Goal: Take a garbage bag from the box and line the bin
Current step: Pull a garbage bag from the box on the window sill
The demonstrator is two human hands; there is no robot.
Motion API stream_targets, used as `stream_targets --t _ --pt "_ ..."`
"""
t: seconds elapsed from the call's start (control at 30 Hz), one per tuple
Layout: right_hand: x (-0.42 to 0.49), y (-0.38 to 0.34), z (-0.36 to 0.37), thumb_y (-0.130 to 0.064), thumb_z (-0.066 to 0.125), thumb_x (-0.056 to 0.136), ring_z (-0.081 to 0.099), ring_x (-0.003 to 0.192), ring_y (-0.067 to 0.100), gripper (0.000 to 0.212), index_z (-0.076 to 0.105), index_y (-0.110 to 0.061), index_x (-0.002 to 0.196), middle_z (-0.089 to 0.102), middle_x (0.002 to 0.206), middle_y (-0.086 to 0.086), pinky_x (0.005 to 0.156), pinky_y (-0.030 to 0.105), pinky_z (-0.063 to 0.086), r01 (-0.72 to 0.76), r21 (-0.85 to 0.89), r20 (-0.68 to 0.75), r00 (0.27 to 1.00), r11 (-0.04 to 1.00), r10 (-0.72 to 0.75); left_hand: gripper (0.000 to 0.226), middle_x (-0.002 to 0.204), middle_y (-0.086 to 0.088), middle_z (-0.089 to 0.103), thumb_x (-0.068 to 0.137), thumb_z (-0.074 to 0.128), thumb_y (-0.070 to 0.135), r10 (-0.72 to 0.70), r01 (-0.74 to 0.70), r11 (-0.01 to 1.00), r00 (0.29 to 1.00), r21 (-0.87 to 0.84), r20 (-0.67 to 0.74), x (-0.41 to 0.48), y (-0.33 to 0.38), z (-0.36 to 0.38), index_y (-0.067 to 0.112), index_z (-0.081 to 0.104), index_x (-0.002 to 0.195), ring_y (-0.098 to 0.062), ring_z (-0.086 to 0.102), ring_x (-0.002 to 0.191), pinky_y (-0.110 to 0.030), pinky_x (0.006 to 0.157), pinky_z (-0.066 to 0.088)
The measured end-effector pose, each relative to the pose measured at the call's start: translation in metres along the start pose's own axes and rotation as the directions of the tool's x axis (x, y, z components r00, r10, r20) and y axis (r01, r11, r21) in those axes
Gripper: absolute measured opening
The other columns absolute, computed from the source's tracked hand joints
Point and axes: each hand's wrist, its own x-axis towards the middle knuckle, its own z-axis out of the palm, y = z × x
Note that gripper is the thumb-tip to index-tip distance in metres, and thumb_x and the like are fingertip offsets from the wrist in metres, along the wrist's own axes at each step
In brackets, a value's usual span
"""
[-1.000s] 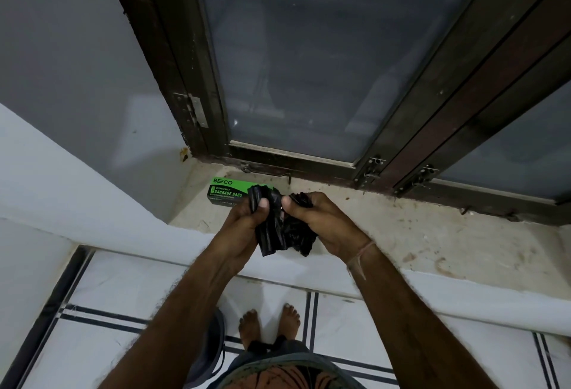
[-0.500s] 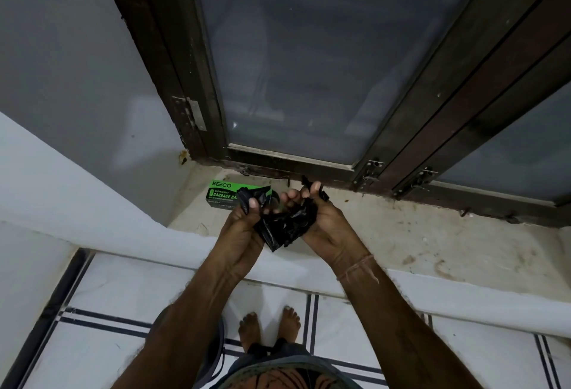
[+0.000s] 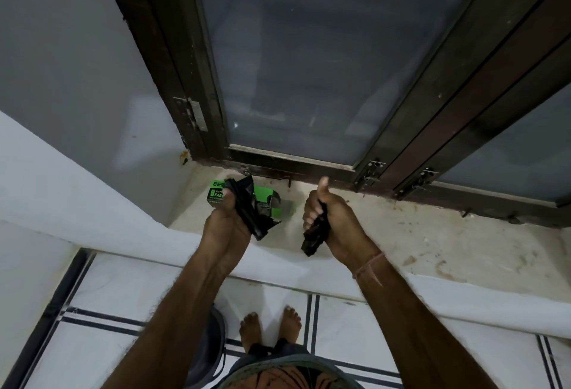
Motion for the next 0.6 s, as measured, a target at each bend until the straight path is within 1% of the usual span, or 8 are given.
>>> stream_targets --t 0.07,0.13,0.2,0.23,0.3,0.4,0.5,0.6 --pt "-0.005 0.007 0.005 -0.035 0.043 0.108 0.049 0.059 0.014 0.044 0.067 -0.008 0.083 0.061 0.067 0.003 0.054 0.025 0.047 0.08 -0.165 -0.044 0.995 0.983 -0.088 0.043 0.094 -0.009 0.077 0.108 0.035 0.032 -0.022 0.023 0.999 0.999 -0.028 0.026 -0.002 0.001 0.004 0.006 0.052 0.137 -0.022 0.077 0.085 -0.038 0.073 0.064" --pt "-0.011 0.011 0.01 -0.026 0.051 0.106 0.053 0.069 0.014 0.027 0.074 -0.011 0.108 0.069 0.083 0.009 0.057 0.022 0.048 0.072 -0.266 -0.041 0.995 0.961 -0.086 0.039 0.105 -0.013 0.075 0.109 0.035 0.03 -0.032 0.034 0.999 0.998 -0.031 0.05 -0.002 0.002 0.002 0.005 0.054 0.131 -0.027 0.075 0.098 -0.043 0.09 0.061" --pt "-0.015 0.012 0.014 -0.029 0.058 0.103 0.055 0.068 0.004 0.023 0.073 -0.019 0.117 0.07 0.079 -0.008 0.058 0.017 0.047 0.039 -0.31 0.057 0.998 0.95 -0.023 0.037 0.118 -0.016 0.071 0.107 0.039 0.03 -0.013 0.011 1.0 0.997 0.025 0.078 -0.001 0.003 0.002 0.006 0.054 0.131 -0.031 0.069 0.113 -0.046 0.101 0.055" --pt "-0.017 0.013 0.016 -0.03 0.06 0.101 0.056 0.066 -0.002 0.022 0.071 -0.023 0.119 0.071 0.078 -0.015 0.06 0.014 0.046 0.05 -0.327 0.125 0.992 0.944 -0.009 0.038 0.122 -0.016 0.07 0.104 0.042 0.031 0.009 -0.014 0.997 0.997 0.07 0.081 -0.002 0.003 0.003 0.007 0.053 0.132 -0.031 0.067 0.118 -0.046 0.102 0.054" --pt "-0.018 0.015 0.022 -0.025 0.063 0.098 0.062 0.071 -0.005 0.029 0.066 -0.02 0.126 0.077 0.091 -0.008 0.065 0.011 0.046 0.103 -0.299 0.208 0.977 0.949 -0.04 0.043 0.123 -0.012 0.072 0.099 0.05 0.032 0.058 -0.067 0.985 0.997 0.158 0.058 -0.003 0.001 0.005 0.008 0.052 0.133 -0.027 0.068 0.117 -0.042 0.098 0.053" --pt "-0.014 0.02 0.026 -0.018 0.066 0.096 0.067 0.078 -0.001 0.034 0.066 -0.006 0.129 0.077 0.095 0.01 0.07 0.013 0.048 0.181 -0.228 0.136 0.979 0.957 -0.153 0.041 0.117 -0.004 0.076 0.088 0.062 0.038 0.128 -0.121 0.962 0.992 0.245 -0.012 -0.007 -0.001 0.006 0.017 0.058 0.123 -0.018 0.071 0.107 -0.04 0.091 0.048" --pt "-0.009 0.025 0.025 -0.019 0.064 0.099 0.063 0.069 0.003 0.026 0.071 -0.006 0.121 0.075 0.085 0.0 0.066 0.019 0.05 0.2 -0.213 0.022 0.98 0.957 -0.2 0.024 0.112 -0.005 0.077 0.083 0.071 0.035 0.187 -0.162 0.939 0.981 0.302 -0.052 -0.008 -0.001 0.005 0.023 0.063 0.102 -0.018 0.071 0.103 -0.04 0.086 0.046" --pt "-0.007 0.027 0.024 -0.018 0.062 0.101 0.059 0.062 0.0 0.024 0.072 -0.006 0.12 0.072 0.083 -0.011 0.061 0.021 0.049 0.218 -0.214 0.037 0.976 0.952 -0.215 0.035 0.107 -0.008 0.075 0.076 0.077 0.034 0.209 -0.164 0.916 0.974 0.367 -0.085 -0.006 -0.003 0.003 0.017 0.064 0.104 -0.02 0.07 0.095 -0.039 0.082 0.047"
